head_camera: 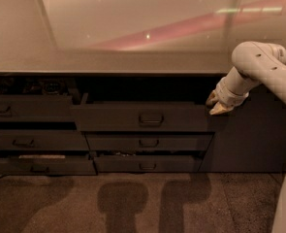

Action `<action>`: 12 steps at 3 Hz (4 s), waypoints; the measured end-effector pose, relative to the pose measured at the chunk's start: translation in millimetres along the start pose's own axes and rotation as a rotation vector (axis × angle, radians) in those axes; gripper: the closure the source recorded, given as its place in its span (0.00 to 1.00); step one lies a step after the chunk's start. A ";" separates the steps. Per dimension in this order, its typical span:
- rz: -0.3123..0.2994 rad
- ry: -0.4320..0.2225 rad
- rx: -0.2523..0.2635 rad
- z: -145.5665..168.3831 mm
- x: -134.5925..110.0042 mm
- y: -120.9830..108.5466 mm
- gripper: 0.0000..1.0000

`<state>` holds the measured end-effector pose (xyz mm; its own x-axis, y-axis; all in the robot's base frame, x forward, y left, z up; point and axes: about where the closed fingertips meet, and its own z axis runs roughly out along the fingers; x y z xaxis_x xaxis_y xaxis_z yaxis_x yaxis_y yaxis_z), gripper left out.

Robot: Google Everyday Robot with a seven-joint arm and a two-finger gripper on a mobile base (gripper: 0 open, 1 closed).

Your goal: Open top drawer

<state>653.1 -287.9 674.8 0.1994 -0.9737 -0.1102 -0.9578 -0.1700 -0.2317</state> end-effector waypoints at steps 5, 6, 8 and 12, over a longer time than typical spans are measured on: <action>-0.014 0.001 0.003 -0.7 1.4 17.8 1.00; -0.014 0.001 0.003 -3.0 1.2 17.4 1.00; -0.019 0.001 0.005 -4.4 1.9 23.8 1.00; -0.027 0.000 0.006 -7.0 3.0 36.2 1.00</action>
Offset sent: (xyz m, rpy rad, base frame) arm -0.2741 -0.0785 -0.2134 -0.0436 -0.0965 0.1972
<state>617.6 -298.1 672.8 0.2255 -0.9687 -0.1036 -0.9508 -0.1957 -0.2402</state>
